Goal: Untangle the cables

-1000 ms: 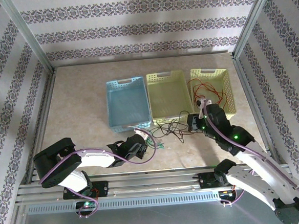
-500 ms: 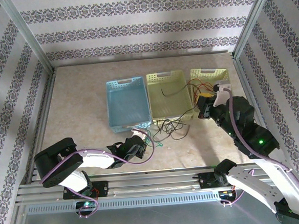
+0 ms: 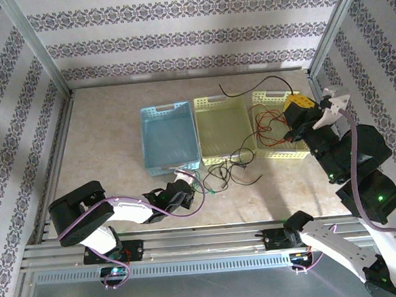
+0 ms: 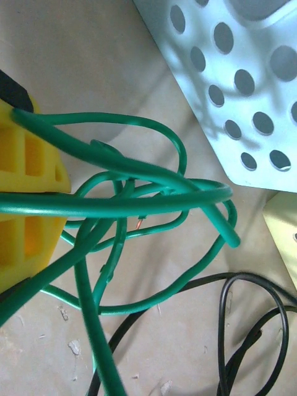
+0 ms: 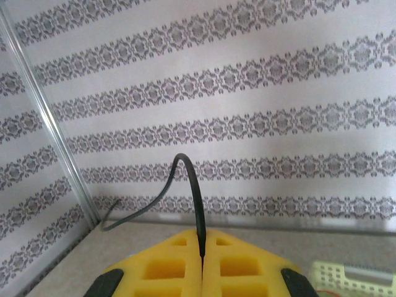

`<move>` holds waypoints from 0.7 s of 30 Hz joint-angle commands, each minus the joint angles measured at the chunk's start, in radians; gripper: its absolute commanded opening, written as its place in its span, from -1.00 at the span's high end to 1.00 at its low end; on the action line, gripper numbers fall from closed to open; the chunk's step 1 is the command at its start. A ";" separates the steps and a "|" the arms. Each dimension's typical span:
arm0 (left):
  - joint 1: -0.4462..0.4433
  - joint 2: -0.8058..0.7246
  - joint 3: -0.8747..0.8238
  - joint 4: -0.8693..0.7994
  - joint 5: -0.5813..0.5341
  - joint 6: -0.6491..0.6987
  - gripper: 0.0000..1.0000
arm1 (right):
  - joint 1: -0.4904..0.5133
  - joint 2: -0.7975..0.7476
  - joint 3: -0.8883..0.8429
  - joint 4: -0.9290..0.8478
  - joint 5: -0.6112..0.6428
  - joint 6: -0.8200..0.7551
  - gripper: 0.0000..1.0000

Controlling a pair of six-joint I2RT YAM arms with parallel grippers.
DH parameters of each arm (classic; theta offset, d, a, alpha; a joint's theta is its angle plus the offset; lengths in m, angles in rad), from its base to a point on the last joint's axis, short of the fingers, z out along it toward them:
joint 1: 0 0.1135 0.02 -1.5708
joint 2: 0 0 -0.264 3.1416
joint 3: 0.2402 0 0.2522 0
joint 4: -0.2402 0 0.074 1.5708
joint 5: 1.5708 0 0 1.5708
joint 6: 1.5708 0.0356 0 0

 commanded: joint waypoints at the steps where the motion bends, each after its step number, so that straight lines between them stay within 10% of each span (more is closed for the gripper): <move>1: 0.002 0.064 -0.018 -0.117 0.013 -0.002 1.00 | 0.010 0.061 0.012 0.124 -0.003 -0.046 1.00; 21: 0.002 -0.008 0.013 -0.175 0.012 0.026 1.00 | -0.199 0.487 -0.109 0.373 -0.171 0.080 1.00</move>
